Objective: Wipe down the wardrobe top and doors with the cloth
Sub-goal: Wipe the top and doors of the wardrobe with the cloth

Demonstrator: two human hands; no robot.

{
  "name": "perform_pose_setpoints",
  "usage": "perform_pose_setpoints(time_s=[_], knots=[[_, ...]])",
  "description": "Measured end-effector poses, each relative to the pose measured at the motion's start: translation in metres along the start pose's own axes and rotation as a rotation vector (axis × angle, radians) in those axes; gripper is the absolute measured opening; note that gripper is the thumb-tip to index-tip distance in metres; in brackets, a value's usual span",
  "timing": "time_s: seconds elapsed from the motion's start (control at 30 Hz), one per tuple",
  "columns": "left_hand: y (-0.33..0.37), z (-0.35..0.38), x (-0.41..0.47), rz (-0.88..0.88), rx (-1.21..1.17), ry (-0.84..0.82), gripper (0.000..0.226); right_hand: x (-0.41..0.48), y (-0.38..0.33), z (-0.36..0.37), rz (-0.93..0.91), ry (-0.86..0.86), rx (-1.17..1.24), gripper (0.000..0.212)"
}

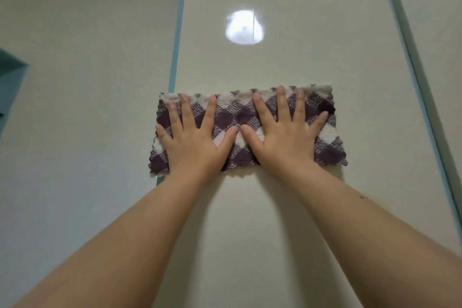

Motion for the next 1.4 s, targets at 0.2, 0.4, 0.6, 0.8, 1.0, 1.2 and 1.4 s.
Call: perform_pose_setpoints(time_s=[0.2, 0.4, 0.6, 0.8, 1.0, 1.2, 1.4], knots=[[-0.003, 0.000, -0.016, 0.024, 0.059, -0.030, 0.074, -0.016, 0.004, 0.002, -0.008, -0.059, -0.027, 0.067], [0.015, -0.009, 0.002, 0.059, 0.084, -0.076, 0.084, -0.005, 0.025, -0.008, -0.006, -0.067, -0.048, 0.068], [0.072, -0.007, 0.011, 0.134, 0.054, -0.070, 0.093, 0.000, 0.085, -0.032, 0.082, -0.036, -0.039, 0.071], [0.125, -0.005, 0.017, 0.184, 0.041, -0.006, 0.092, 0.003, 0.135, -0.051, 0.120, -0.014, -0.053, 0.072], [0.137, -0.003, 0.007, 0.187, 0.018, 0.008, 0.091, -0.006, 0.147, -0.052, 0.136, 0.001, -0.034, 0.072], [0.145, 0.006, -0.039, 0.210, -0.002, -0.003, 0.091, -0.055, 0.161, -0.043, 0.173, -0.008, -0.037, 0.077], [0.142, 0.018, -0.094, 0.221, -0.024, -0.021, 0.090, -0.112, 0.166, -0.031, 0.183, -0.038, 0.006, 0.077]])
Point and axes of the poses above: each hand's wrist, its own x-axis towards the middle knuckle, its own z-axis out of the palm, y = z × x, the point moved 5 cm from there along x, towards the middle knuckle, and after that the axes turned 12 degrees about x, right-handed, at the moved point
